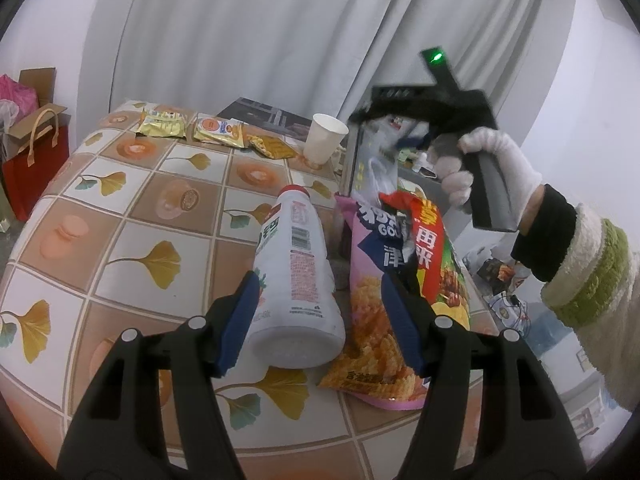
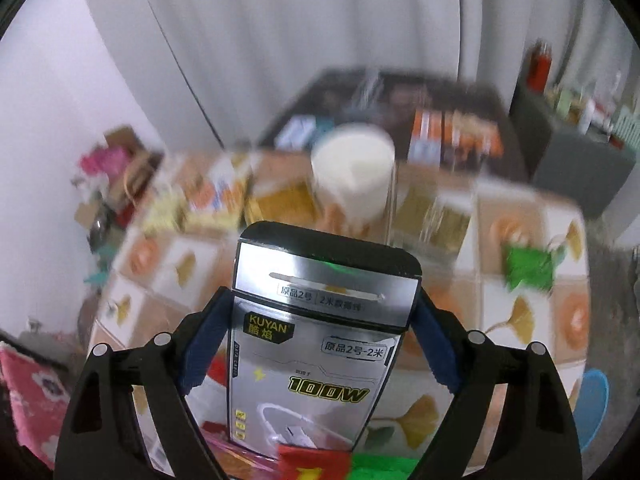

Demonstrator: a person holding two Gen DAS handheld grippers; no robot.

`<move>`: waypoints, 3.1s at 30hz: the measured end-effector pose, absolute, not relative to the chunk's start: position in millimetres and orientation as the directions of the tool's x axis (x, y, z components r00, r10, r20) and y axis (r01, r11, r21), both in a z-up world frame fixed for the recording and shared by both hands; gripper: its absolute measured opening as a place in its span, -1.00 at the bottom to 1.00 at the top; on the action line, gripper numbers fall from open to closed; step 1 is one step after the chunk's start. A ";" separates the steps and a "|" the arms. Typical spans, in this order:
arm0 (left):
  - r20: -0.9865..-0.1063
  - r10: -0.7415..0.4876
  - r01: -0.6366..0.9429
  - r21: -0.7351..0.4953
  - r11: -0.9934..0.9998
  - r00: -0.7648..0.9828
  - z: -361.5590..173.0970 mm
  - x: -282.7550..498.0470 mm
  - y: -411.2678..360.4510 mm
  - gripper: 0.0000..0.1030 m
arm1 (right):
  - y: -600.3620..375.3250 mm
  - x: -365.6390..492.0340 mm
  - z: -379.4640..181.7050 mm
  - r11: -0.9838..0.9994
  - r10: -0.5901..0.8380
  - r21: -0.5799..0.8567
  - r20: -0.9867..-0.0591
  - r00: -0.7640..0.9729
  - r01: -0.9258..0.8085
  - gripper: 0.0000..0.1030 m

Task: Collect trash
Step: 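Pass the silver cable box from the right tool into the left tool, then grasp the white red-capped bottle with the right tool while the left tool holds the box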

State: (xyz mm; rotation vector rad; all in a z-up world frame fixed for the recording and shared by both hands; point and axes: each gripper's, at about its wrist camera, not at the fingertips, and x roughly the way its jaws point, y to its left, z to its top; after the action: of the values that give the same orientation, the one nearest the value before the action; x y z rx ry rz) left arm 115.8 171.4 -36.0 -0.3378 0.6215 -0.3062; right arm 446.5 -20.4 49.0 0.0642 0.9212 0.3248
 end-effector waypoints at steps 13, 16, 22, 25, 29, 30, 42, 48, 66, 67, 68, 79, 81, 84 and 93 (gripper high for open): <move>-0.482 -0.354 0.185 -0.363 0.913 0.801 -18.0 97.9 176.7 0.16 | -35.8 381.2 141.2 0.932 0.361 0.175 -0.535 0.764 -0.317 0.61; -0.476 -0.311 0.162 -0.327 0.931 0.823 -10.3 84.8 189.7 0.16 | -39.1 358.1 169.0 0.906 0.423 0.228 -0.466 0.777 -0.356 0.61; -0.471 -0.160 0.029 -0.273 0.962 0.868 8.2 52.2 238.0 0.17 | -5.4 340.3 179.6 0.740 0.672 0.462 -0.461 0.580 -0.489 0.61; -0.457 -0.060 -0.065 -0.253 0.965 0.887 18.1 32.1 269.8 0.19 | 36.2 344.5 152.8 0.648 0.761 0.574 -0.518 0.391 -0.501 0.61; -0.450 0.034 -0.163 -0.251 0.954 0.892 24.0 17.0 300.0 0.19 | 96.5 352.2 90.7 0.654 0.735 0.621 -0.656 0.170 -0.431 0.61; -0.453 0.049 -0.182 -0.254 0.950 0.890 24.0 14.4 306.5 0.19 | 115.9 354.3 67.0 0.680 0.697 0.607 -0.709 0.105 -0.412 0.61; -0.535 -0.107 -0.080 -0.315 0.946 0.838 -4.9 45.4 286.7 0.36 | 178.6 354.7 -14.2 0.782 0.510 0.479 -0.859 -0.033 -0.399 0.62; -0.556 -0.201 0.015 -0.320 0.947 0.807 -15.0 67.8 251.3 0.41 | 142.4 363.8 20.2 0.755 0.560 0.487 -0.827 0.046 -0.438 0.68; -0.694 -0.165 0.068 -0.166 0.984 0.701 -40.8 96.1 197.1 0.59 | 104.9 367.2 30.6 0.814 0.495 0.378 -0.849 0.187 -0.441 0.70; -0.700 -0.156 0.061 -0.158 0.985 0.696 -43.4 99.0 195.5 0.59 | 98.1 369.3 29.4 0.827 0.478 0.364 -0.857 0.195 -0.428 0.70; -0.704 -0.149 0.053 -0.156 0.986 0.694 -45.2 101.3 195.1 0.59 | 92.2 371.8 26.5 0.839 0.462 0.354 -0.864 0.198 -0.413 0.70; -0.764 -0.064 -0.019 -0.099 0.995 0.642 -68.6 131.6 202.1 0.59 | 66.5 400.1 -27.2 0.899 0.390 0.359 -0.917 0.086 -0.249 0.70; -0.771 -0.066 -0.026 -0.106 0.994 0.634 -71.1 135.8 205.0 0.59 | 67.5 404.0 -33.1 0.903 0.387 0.362 -0.919 0.072 -0.232 0.70; -0.781 -0.067 -0.045 -0.121 0.992 0.621 -74.9 140.7 210.2 0.59 | 68.4 407.8 -38.6 0.909 0.374 0.353 -0.925 0.061 -0.220 0.65; -0.785 -0.043 -0.079 -0.116 0.990 0.618 -79.0 146.8 217.5 0.54 | 73.3 414.8 -52.1 0.907 0.381 0.371 -0.925 0.009 -0.198 0.48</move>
State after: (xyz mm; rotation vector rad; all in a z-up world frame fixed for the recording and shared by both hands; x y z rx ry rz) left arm 146.8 217.5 -79.0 -0.1444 0.9052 0.0209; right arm 414.8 73.3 -52.1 0.1507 1.4957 0.4545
